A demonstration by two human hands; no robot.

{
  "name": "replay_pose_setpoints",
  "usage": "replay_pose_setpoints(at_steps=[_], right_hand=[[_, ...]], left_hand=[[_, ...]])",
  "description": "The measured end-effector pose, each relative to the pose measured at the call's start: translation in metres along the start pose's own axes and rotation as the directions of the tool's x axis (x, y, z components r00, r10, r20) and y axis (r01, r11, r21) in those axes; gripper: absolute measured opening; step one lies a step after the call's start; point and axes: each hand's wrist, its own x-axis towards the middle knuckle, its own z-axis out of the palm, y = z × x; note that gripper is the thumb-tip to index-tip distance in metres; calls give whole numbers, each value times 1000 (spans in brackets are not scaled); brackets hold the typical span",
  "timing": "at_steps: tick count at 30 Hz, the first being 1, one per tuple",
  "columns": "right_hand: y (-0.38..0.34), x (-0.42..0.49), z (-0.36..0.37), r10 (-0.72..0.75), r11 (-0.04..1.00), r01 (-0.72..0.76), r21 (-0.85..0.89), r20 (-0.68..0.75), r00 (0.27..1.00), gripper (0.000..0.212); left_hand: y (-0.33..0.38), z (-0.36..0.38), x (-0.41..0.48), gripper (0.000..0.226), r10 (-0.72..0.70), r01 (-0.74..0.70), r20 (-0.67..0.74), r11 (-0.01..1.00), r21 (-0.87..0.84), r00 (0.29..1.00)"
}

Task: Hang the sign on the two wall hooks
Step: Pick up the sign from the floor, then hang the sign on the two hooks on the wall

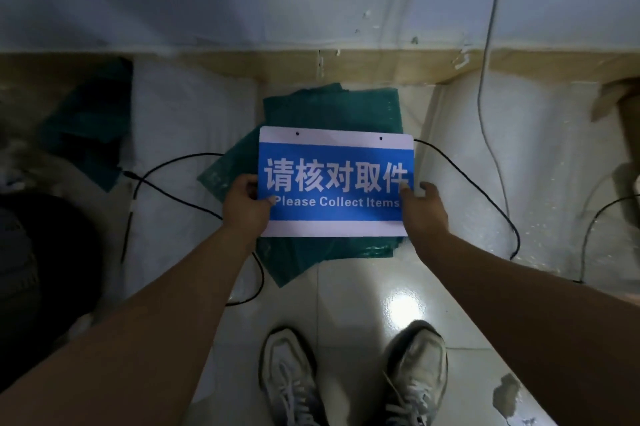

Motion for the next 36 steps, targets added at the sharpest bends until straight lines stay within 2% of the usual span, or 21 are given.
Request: replay_pose_setpoints(at_steps=[6,14,18,21,28,32,36], right_hand=[[-105,-91,-74,-117,992,119,31,-44,992,57],[-314,-271,-223,-338,929,348,123,-92,937,61],[-411,-380,-305,-440,870,459,180,-136,888,43],[-474,-456,-361,-528,801,562,208,-199,826,45],[-581,-600,-454,-695,591,764,257,-318,645,51],[-624,-654,-492,-760,438,863,253,-407,506,47],[-664,-692,-527,-815,275,939,205,-469,341,46]], left_hand=[[117,-63,-84,28,116,-120,-77,991,-51,990],[358,-187,-231,27,270,-291,-182,951,-100,945],[471,-256,-327,28,370,-399,-212,909,-119,905],[545,-303,-391,29,487,-522,-240,845,-114,840],[684,-397,-507,33,642,-712,-350,691,-122,682],[742,-435,-555,40,737,-839,-422,529,-128,529],[793,-459,-596,61,762,-923,-527,355,-148,377]])
